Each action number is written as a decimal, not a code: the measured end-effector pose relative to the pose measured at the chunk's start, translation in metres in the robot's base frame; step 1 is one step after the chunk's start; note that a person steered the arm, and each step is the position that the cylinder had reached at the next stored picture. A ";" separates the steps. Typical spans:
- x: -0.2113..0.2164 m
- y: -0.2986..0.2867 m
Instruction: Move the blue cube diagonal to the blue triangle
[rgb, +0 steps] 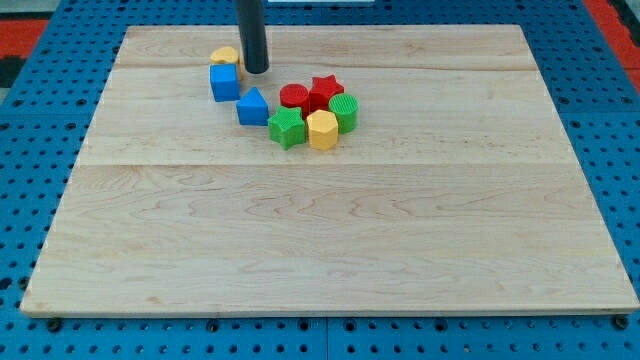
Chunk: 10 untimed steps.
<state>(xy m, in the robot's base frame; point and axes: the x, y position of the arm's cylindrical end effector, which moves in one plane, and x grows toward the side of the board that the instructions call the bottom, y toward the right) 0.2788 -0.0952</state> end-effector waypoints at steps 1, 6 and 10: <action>0.000 -0.022; -0.015 -0.097; 0.028 0.023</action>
<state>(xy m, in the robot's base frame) 0.3064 -0.0723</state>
